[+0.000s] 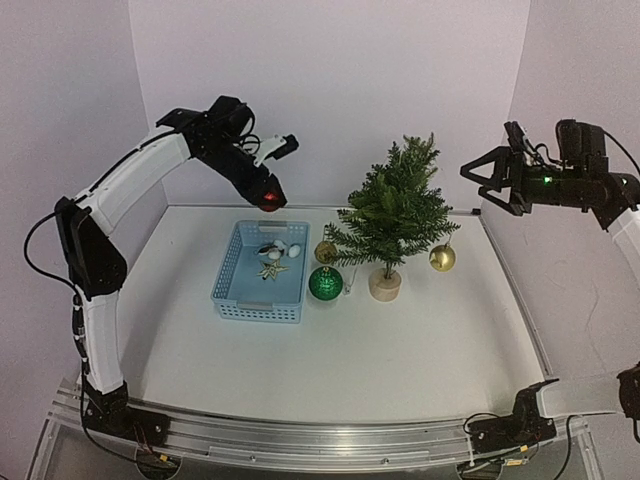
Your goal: Decorate the small christmas tree
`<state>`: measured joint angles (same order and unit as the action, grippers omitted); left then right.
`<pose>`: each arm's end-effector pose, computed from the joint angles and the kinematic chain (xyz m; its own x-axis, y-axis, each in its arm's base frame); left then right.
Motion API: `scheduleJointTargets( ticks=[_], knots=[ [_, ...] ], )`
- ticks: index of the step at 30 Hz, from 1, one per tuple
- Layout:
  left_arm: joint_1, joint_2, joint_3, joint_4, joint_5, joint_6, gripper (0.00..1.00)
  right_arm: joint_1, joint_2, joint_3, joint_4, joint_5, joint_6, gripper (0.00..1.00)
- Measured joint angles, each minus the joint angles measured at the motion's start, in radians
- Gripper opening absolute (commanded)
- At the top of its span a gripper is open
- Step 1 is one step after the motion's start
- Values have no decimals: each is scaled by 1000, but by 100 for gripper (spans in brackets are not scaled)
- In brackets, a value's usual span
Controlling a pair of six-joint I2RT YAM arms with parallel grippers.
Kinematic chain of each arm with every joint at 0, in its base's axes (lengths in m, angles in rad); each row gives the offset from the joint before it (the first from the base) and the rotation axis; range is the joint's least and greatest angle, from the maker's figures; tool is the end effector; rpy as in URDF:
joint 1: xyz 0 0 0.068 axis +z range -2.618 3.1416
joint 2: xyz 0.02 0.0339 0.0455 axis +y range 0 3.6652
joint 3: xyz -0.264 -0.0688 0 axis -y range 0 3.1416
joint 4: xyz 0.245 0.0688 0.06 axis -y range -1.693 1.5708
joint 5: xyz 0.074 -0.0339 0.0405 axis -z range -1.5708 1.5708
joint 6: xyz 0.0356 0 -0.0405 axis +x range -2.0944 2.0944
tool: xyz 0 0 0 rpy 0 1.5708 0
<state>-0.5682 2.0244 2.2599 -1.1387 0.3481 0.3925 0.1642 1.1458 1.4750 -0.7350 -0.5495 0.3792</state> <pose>0.3529 -0.2397 0.3819 -0.3500 0.6500 -0.6745 0.8850 0.4654 -0.0107 0.2135 0.0542 0.4488 -0.5886 0.2225 -0.7772 -0.4251 0.7326 0.5316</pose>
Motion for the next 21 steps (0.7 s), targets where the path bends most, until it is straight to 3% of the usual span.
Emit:
scheduleJointTargets(
  ticks=[5,11,21],
  knots=[
    [5,-101,0,107,168,-35,53,0,-2,16,38,-21,15,93],
    [3,-111,4,204,337,-56,51,0,-3,7,57,-32,27,93],
    [-76,-65,55,289,437,-71,50,0,2,-4,79,-33,41,93]
  ],
)
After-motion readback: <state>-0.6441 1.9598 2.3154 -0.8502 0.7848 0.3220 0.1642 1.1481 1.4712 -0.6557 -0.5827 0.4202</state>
